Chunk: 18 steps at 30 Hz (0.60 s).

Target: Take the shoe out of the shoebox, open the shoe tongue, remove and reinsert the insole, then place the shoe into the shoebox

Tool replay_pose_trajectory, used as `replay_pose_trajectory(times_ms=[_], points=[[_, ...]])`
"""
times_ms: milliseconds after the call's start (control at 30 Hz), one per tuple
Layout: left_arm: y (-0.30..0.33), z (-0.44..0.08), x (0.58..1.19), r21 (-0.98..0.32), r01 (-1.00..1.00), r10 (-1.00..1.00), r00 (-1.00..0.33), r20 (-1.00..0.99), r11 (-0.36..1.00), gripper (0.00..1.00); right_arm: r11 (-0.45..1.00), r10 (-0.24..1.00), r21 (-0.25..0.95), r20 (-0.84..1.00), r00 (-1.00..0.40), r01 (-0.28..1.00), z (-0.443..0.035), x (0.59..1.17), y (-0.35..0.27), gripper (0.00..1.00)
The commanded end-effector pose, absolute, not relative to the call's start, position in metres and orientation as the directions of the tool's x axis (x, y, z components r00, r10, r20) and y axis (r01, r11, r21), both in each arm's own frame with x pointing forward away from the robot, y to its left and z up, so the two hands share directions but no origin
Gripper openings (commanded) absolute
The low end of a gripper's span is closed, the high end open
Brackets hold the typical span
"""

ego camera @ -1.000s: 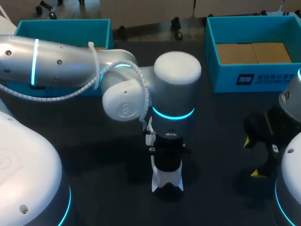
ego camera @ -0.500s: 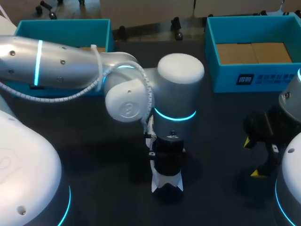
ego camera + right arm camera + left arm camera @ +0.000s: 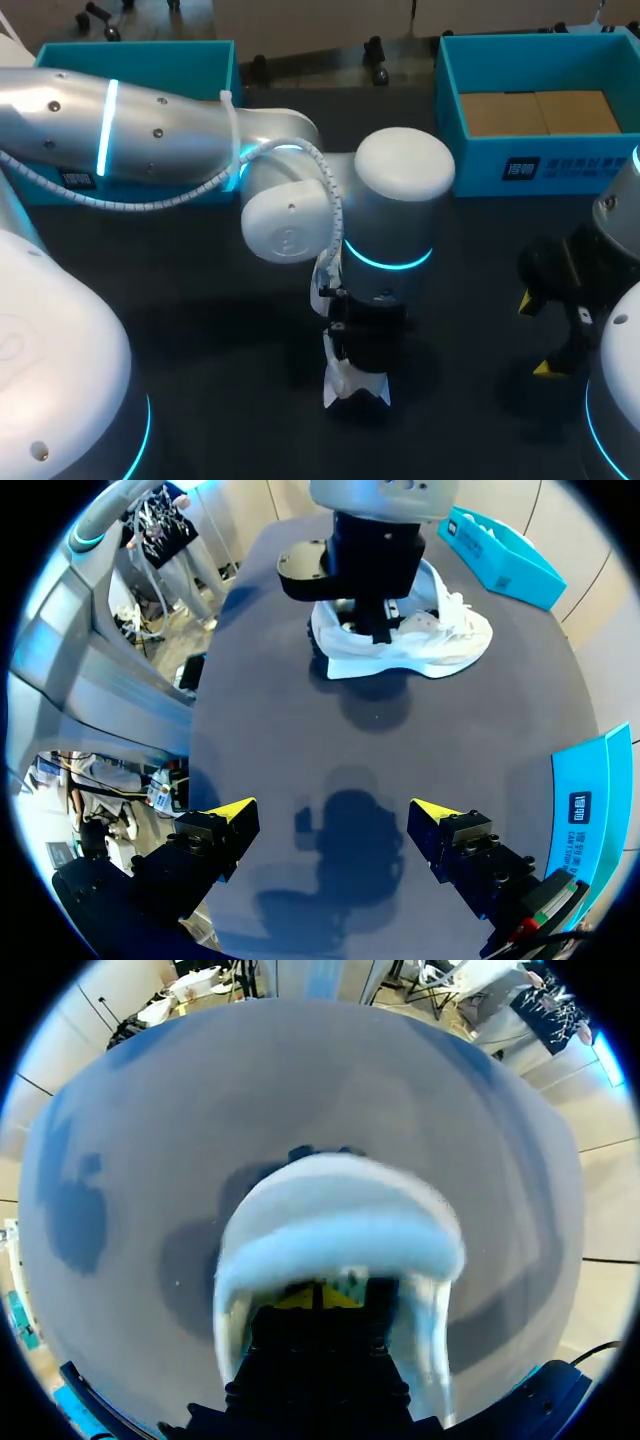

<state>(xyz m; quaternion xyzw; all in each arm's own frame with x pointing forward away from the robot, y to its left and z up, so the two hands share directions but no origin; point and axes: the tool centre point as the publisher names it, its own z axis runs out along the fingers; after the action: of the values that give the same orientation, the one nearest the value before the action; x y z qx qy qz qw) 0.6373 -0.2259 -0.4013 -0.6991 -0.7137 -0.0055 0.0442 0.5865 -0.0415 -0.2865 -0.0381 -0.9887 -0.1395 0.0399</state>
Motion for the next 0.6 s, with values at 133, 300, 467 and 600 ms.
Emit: replay_pose_trajectory(times_ms=[133,300,467,600], points=[[-0.211,-0.376,0.646,-0.055,0.998,1.000,-0.025,0.010,0.026,0.00,0.958,0.065,0.272,0.086,-0.994,0.086,-0.287,0.585,-0.042,1.00],[-0.213,-0.379,0.646,-0.044,0.999,0.999,0.002,0.036,-0.001,0.00,0.958,0.065,0.272,0.086,-0.994,0.086,-0.287,0.585,-0.042,1.00],[-0.215,-0.401,0.643,-0.050,0.997,0.989,0.060,0.135,-0.054,0.00,0.958,0.065,0.272,0.086,-0.994,0.086,-0.287,0.585,-0.042,1.00],[-0.217,-0.419,0.643,-0.041,0.998,0.982,0.055,0.180,-0.049,0.00,0.958,0.065,0.272,0.086,-0.994,0.086,-0.287,0.585,-0.042,1.00]])
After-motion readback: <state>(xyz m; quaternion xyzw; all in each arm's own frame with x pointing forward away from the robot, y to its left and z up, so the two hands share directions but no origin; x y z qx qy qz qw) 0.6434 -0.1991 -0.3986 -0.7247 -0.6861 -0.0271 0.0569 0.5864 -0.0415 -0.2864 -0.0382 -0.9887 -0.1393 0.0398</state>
